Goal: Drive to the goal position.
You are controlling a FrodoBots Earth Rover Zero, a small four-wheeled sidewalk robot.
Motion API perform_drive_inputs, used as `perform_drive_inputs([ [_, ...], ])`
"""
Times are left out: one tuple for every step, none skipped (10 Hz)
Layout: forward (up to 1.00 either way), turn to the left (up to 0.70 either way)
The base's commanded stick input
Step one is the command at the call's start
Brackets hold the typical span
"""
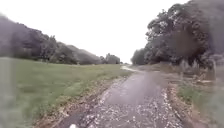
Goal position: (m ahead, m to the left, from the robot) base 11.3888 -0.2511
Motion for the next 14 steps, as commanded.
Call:
perform_drive_inputs([
  [0.7,-0.33],
  [0.7,-0.33],
  [0.7,-0.33],
  [0.7,-0.33],
  [0.7,-0.33],
  [0.7,-0.33],
  [0.7,-0.33],
  [0.7,-0.33],
  [0.7,-0.33],
  [0.7,-0.15],
  [0.7,-0.06],
  [0.7,0.0],
  [0.7,0.0],
  [0.7,0.0],
])
